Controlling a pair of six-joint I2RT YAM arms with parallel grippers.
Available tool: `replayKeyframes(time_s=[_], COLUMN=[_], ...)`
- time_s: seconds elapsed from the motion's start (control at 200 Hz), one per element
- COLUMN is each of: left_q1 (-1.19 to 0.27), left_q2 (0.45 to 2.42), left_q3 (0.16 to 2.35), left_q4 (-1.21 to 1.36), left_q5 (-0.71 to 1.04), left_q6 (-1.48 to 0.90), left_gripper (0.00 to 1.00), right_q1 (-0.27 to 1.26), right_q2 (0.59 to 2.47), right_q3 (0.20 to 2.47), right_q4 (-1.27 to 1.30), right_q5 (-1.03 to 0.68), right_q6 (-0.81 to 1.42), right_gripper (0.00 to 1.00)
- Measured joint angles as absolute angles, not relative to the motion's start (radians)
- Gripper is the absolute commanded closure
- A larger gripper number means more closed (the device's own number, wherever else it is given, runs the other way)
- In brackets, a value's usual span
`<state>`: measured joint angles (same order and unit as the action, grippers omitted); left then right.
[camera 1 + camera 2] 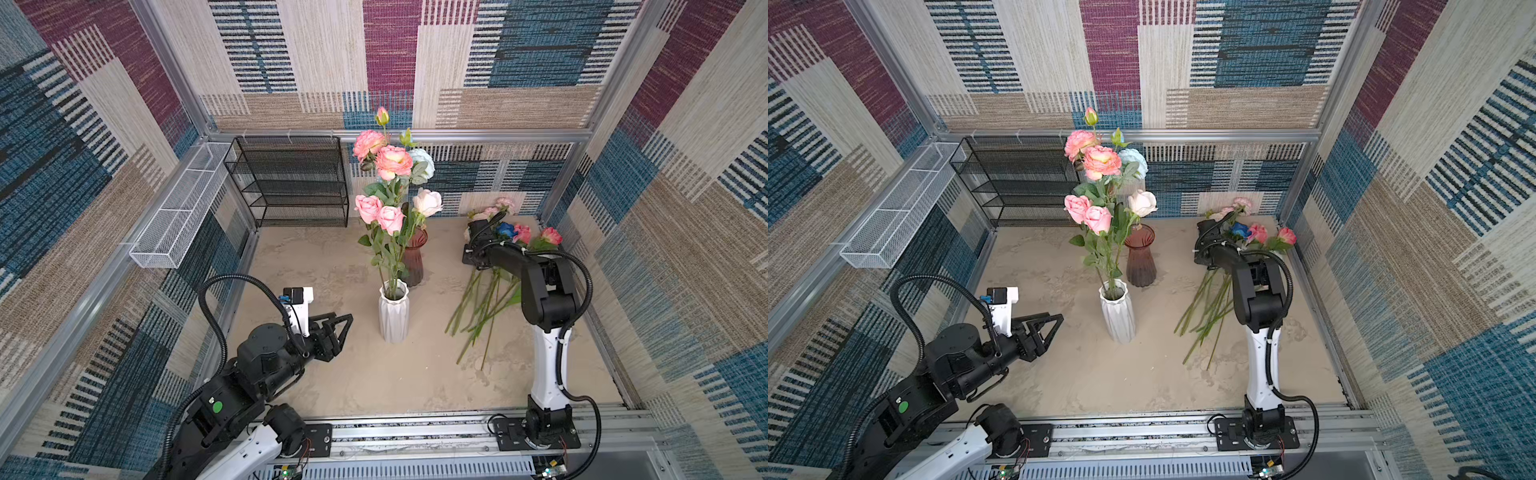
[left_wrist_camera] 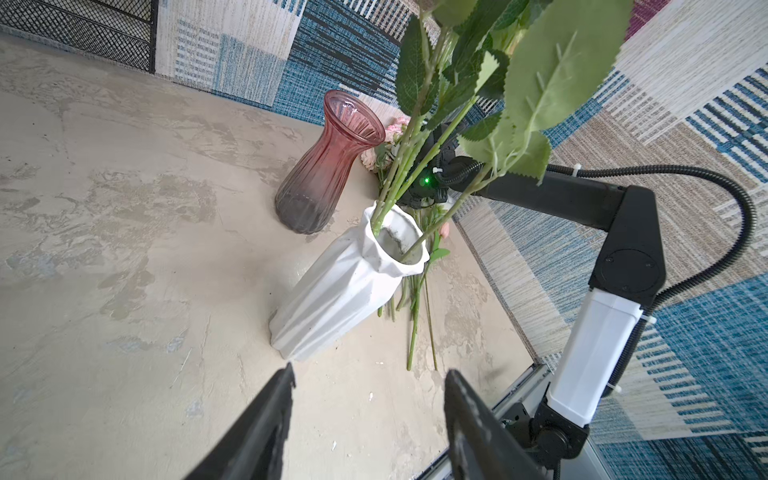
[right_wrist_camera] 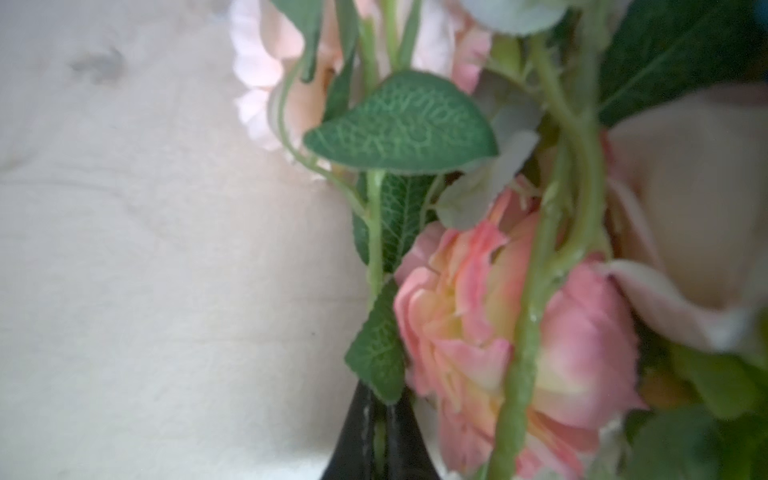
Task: Arrange the flowers into the vase
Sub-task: 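Close the right gripper on the peach rose spray stem in the pile, then lift the peach rose spray high out of the pile with the right gripper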
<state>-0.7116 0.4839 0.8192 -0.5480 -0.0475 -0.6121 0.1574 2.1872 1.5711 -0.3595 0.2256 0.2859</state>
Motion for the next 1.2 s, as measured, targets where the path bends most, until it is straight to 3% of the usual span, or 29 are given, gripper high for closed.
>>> replayKeyframes(time_s=[0.781, 1.017, 1.202], left_q1=[-0.711, -0.711, -0.711], left_q2=[0.489, 0.488, 0.492], left_q3=[0.847, 0.851, 0.857], left_q4=[-0.551, -0.551, -0.551], left_q5=[-0.049, -0.049, -0.05], left_q6=[-0.613, -0.613, -0.613], left_gripper=[0.41, 0.41, 0.41], right_q1=[0.155, 0.18, 0.36], right_q2=[1.452, 1.126, 0.892], right_q3=[1.052, 0.899, 0.839], right_q4=[-0.043, 0.092, 0.225], right_q5=[-0.281, -0.306, -0.199], right_q6=[0.39, 0.451, 0.443], right_gripper=[1.0, 1.0, 1.0])
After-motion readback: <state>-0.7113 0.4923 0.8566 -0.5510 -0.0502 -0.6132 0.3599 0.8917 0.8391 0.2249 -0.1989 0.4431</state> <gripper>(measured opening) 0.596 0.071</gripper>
